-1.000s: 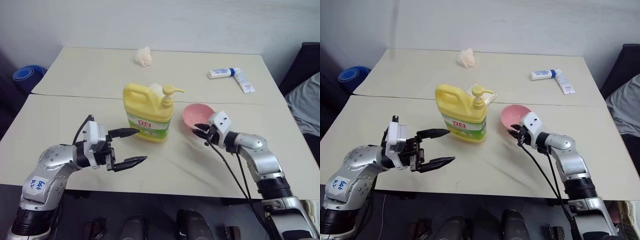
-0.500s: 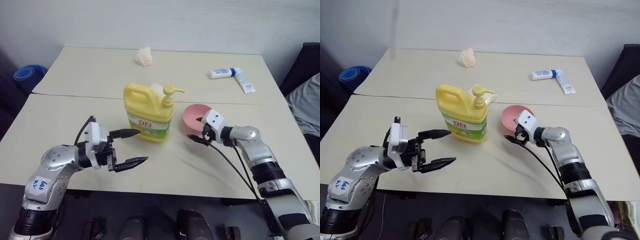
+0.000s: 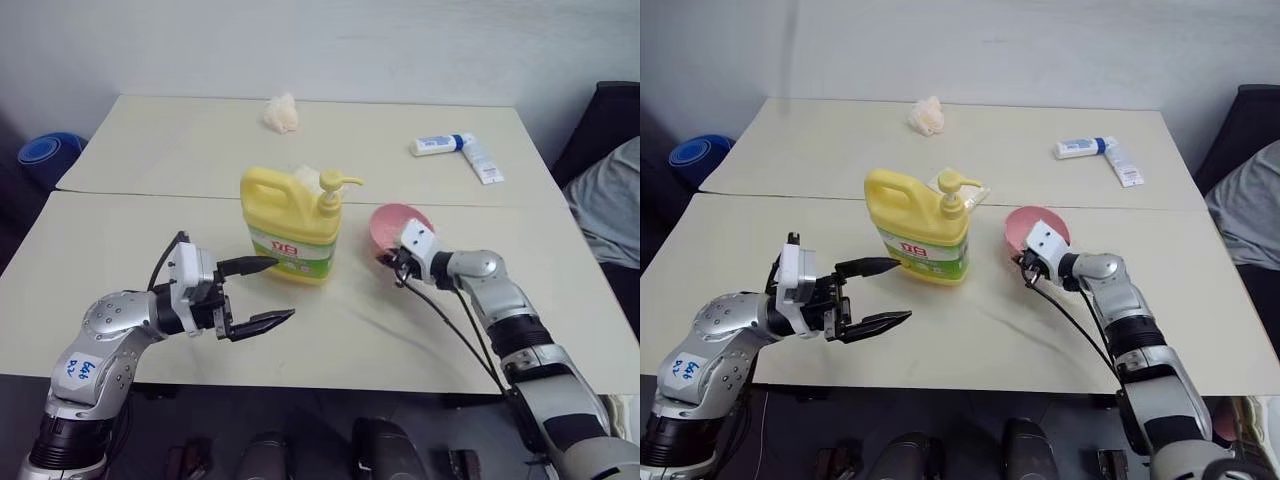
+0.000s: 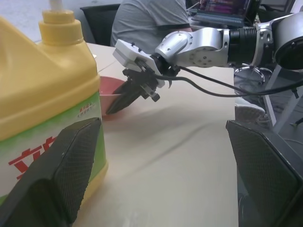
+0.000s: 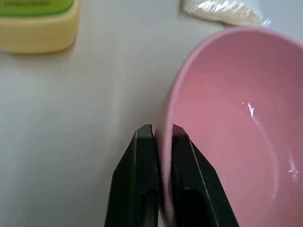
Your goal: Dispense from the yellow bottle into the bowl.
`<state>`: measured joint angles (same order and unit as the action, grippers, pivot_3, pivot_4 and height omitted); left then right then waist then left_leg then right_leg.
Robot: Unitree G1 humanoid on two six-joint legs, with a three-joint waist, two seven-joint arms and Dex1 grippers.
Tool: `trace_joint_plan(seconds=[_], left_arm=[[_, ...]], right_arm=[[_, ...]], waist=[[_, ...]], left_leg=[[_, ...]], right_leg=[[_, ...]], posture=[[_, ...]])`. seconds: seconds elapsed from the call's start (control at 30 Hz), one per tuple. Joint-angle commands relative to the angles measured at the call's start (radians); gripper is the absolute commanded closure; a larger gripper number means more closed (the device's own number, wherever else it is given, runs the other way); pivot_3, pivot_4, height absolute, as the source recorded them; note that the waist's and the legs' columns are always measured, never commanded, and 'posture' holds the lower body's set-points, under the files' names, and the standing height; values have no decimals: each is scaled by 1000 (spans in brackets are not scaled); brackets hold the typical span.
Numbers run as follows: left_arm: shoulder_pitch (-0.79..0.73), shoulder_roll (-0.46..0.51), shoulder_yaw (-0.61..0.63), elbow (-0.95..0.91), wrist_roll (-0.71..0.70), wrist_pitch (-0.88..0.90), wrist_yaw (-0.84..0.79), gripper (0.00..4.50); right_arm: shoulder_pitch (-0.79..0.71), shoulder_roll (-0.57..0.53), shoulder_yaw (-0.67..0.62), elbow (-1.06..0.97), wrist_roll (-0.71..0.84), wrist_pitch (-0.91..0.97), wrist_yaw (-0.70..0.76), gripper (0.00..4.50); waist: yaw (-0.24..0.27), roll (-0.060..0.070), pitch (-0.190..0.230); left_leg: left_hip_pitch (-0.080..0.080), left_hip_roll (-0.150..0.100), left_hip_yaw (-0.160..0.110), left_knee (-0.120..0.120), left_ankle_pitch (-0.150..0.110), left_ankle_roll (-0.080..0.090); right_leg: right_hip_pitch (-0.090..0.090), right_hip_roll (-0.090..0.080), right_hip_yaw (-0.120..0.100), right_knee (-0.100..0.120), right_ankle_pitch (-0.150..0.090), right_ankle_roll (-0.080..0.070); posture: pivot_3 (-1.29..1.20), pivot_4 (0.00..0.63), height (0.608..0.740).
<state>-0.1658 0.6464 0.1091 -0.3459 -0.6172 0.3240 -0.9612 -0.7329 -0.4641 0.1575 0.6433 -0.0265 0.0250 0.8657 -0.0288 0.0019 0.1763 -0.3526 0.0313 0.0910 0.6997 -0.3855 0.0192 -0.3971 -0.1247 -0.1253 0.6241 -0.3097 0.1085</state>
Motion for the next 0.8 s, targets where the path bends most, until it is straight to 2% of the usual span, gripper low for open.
trace_joint_plan(seconds=[0.03,0.17,0.23,0.27,0.33,0.43,0.57,0.73,0.8], left_arm=[[-30,1,17,-19,-12,-6,3,0],[-103,32,68,-64,-144,116,20,0],[-176,68,100,-76,-222,188,26,0],[-231,79,114,-72,-251,211,38,185],[-331,88,128,-54,-291,245,65,615],[-499,81,100,5,-275,274,100,1560],[-694,60,-10,141,-145,255,79,2783],[-802,-9,-92,276,-29,177,38,4426],[-822,-32,-130,318,31,130,19,4470]], right_arm=[[1,-20,-16,-59,29,16,49,4461],[16,-96,-32,-229,80,71,172,4461],[20,-168,-30,-356,92,119,240,4461],[18,-202,-28,-414,96,139,270,4488],[10,-254,-30,-511,116,195,313,4500],[-30,-319,-39,-642,163,294,374,4500],[-90,-382,-29,-768,234,423,460,4500],[-140,-378,-10,-805,263,474,468,4500],[-154,-372,-6,-822,278,494,473,4500]], waist=[[1,0,0],[3,2,1],[4,3,3],[4,3,3],[5,3,3],[6,3,3],[7,3,4],[7,2,4],[7,1,5]], left_leg=[[0,0,0,0,0,0],[-2,-1,-1,0,0,0],[-2,-1,-2,1,0,0],[-3,-1,-3,1,0,0],[-4,-2,-5,2,0,1],[-3,-2,-4,1,0,1],[-3,-2,-4,1,0,1],[-3,-3,-2,1,0,0],[-3,-4,-1,1,0,0]], right_leg=[[0,0,0,0,0,0],[0,-1,0,0,0,0],[0,-2,0,0,0,0],[0,-2,1,-1,0,0],[0,-3,2,-1,0,0],[1,-2,-2,-1,0,0],[0,0,-5,-1,0,0],[0,1,-5,-2,0,0],[0,2,-5,-2,0,0]], posture=[[0,150,740],[0,150,740],[0,150,740],[0,150,740],[0,150,740],[0,150,740],[0,150,740],[0,150,740],[0,150,740]])
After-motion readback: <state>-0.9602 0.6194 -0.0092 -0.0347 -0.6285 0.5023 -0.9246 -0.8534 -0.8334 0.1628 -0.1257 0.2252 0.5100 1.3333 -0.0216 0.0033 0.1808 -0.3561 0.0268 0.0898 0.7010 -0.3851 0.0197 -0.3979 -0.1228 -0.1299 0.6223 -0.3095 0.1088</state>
